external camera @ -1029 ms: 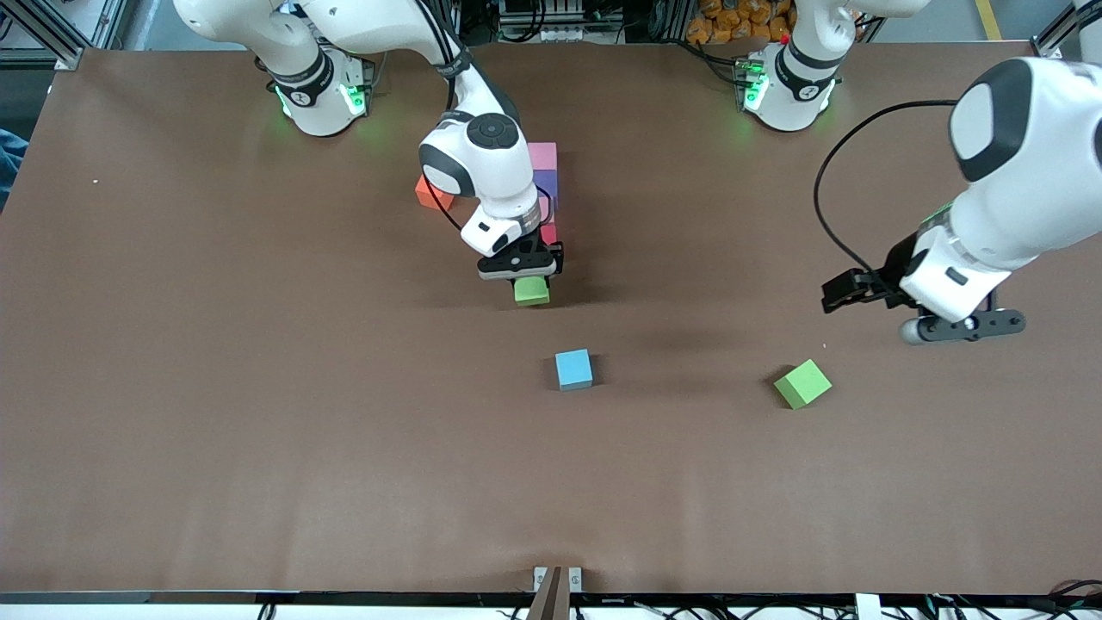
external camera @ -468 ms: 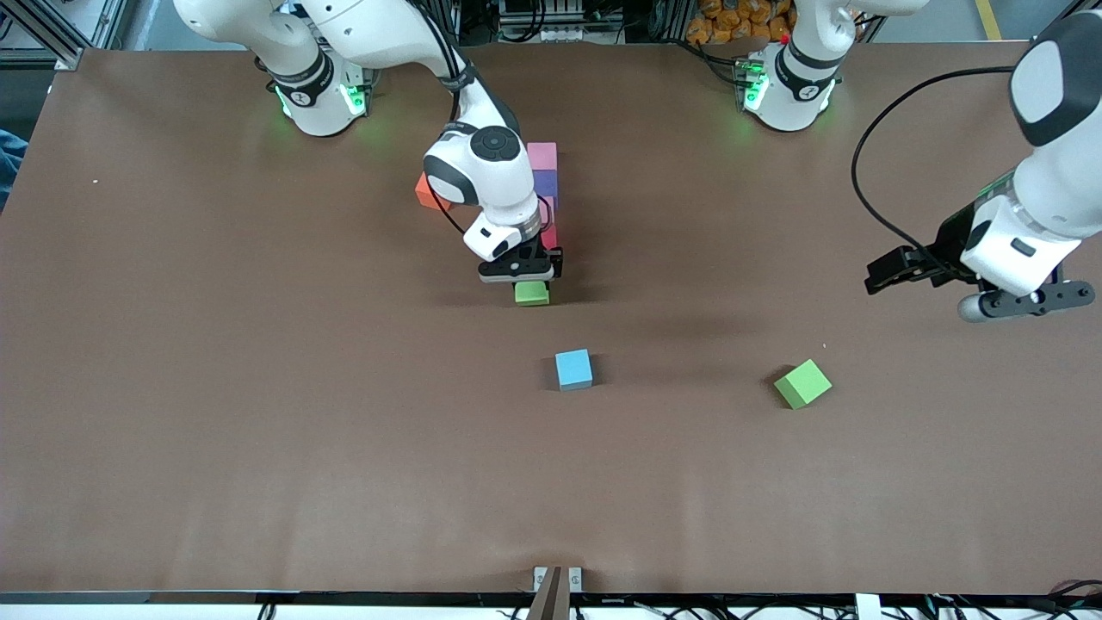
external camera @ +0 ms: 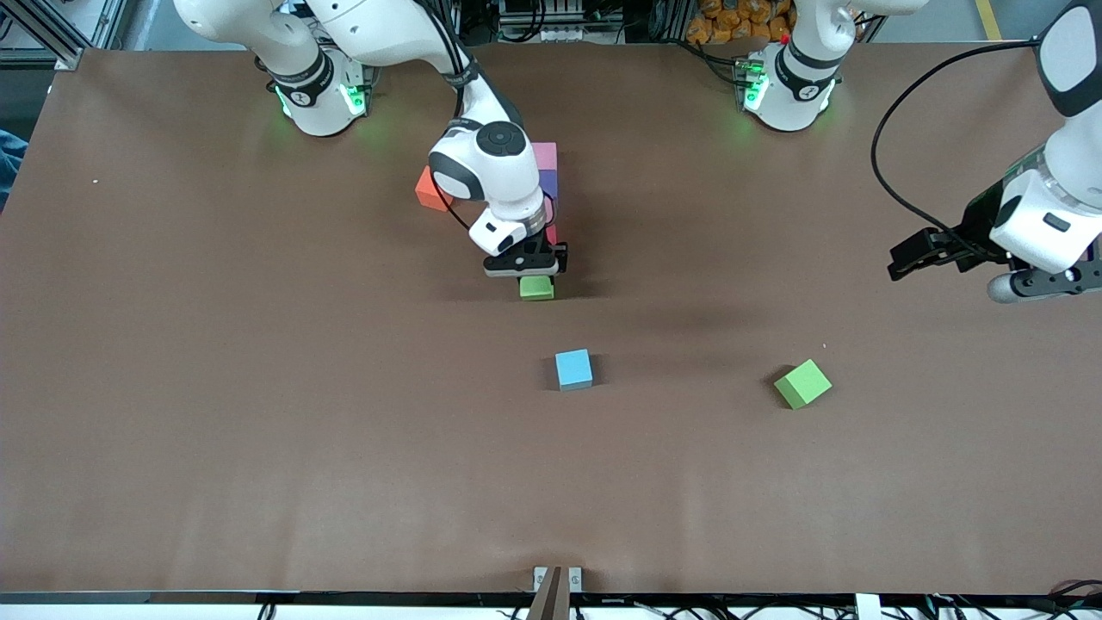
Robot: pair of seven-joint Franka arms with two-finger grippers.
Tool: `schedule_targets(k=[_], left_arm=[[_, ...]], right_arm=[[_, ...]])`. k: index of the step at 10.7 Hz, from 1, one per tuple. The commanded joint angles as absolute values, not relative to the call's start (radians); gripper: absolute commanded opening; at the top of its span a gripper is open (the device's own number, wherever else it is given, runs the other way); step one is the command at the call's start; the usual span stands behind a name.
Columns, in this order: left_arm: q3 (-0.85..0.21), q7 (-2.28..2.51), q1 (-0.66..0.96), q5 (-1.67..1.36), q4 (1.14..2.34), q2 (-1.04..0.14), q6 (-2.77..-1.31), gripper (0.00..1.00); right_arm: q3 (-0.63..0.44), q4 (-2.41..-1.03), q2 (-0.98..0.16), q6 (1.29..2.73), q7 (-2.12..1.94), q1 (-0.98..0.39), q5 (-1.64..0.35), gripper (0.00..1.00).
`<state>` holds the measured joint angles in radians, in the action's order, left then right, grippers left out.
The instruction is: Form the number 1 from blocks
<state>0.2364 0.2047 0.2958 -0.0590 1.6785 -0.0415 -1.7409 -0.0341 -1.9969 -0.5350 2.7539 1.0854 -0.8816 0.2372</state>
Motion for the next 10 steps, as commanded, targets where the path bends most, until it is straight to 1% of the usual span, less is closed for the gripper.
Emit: schedule_targets(k=[1,6,7,8,9,10], left_arm=[[0.225,0.19,0.282,-0.012,1.671,-0.012,-1.712,1.0],[0.224,0.187,0.281,0.008,1.66,-0.009,-1.71,1.0],[0.224,0.181,0.281,0.008,1.66,-0.011,-1.71,1.0],[0.224,0.176,0.281,0.008,1.66,-0.009,-1.71,1.0],[0.224,0.172,0.281,0.005,1.66,-0.009,-1.71,1.0],[0.224,0.172,0.281,0.002,1.66,-0.009,-1.71,1.0]], right_arm=[[-0.038,-2.022,-0.517,2.76,1.129,-0.9,0.264,0.0],[-0.038,-2.028,-0.511,2.754,1.155,-0.916,0.264,0.0],[-0.038,-2.029,-0.505,2.747,1.155,-0.916,0.264,0.01],[-0.038,-2.028,-0.5,2.746,1.146,-0.914,0.264,0.56],[-0.038,-2.028,-0.499,2.732,1.15,-0.914,0.264,1.0],[-0.04,-2.026,-0.489,2.726,1.147,-0.911,0.264,1.0]])
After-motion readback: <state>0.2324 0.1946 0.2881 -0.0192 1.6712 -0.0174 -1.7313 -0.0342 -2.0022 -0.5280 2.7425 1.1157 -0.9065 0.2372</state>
